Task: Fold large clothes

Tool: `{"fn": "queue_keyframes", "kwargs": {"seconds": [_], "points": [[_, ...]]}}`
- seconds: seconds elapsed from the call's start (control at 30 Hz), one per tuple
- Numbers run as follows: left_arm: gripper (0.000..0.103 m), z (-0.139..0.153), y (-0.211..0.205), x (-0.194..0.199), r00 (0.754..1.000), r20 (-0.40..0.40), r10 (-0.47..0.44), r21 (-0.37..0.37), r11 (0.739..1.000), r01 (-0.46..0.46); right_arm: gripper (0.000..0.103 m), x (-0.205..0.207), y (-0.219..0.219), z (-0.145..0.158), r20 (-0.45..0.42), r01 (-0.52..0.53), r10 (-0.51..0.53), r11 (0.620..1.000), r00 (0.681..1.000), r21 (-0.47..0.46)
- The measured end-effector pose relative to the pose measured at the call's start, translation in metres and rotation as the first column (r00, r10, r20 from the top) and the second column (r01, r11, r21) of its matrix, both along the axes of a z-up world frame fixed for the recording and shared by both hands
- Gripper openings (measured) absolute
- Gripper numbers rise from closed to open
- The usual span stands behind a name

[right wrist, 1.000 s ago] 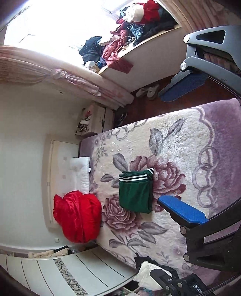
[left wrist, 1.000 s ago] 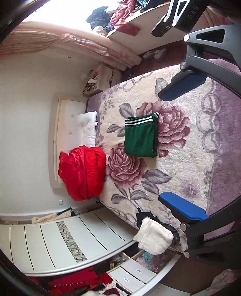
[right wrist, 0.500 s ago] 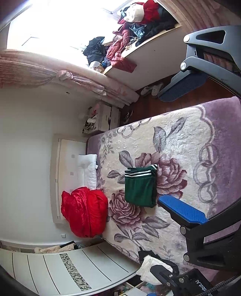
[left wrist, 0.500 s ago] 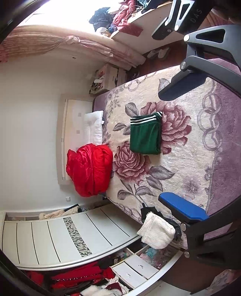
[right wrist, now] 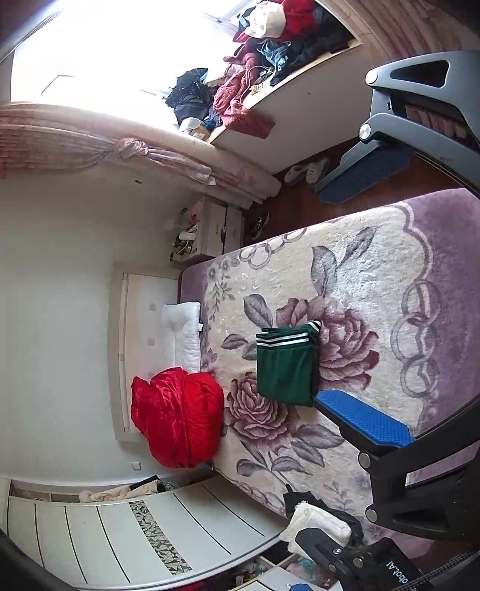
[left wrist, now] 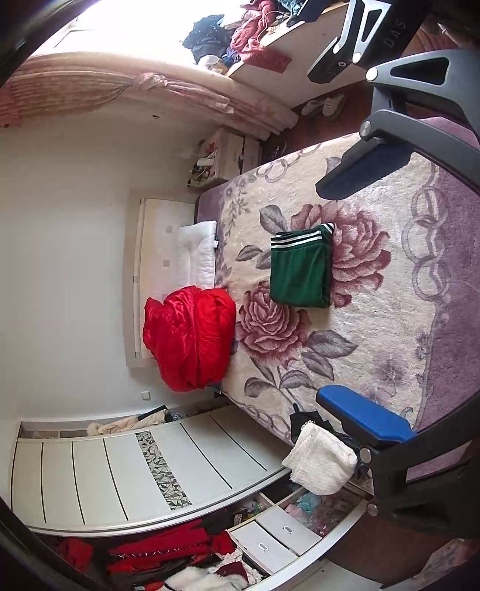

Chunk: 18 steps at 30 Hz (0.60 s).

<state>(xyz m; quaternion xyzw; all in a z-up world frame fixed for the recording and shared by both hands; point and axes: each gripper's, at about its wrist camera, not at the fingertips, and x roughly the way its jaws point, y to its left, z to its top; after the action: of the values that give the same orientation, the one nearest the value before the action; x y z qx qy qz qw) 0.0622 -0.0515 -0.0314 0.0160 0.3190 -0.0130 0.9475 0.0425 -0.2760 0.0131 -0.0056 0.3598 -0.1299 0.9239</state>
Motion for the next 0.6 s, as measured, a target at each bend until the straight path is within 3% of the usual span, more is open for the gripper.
{"fn": "queue_keyframes", "kwargs": {"seconds": [0.6], "points": [[0.103, 0.004, -0.001, 0.002, 1.000, 0.005, 0.011, 0.005, 1.000, -0.011, 0.103, -0.013, 0.011, 0.000, 0.029, -0.017, 0.017, 1.000, 0.999, 0.004]]}}
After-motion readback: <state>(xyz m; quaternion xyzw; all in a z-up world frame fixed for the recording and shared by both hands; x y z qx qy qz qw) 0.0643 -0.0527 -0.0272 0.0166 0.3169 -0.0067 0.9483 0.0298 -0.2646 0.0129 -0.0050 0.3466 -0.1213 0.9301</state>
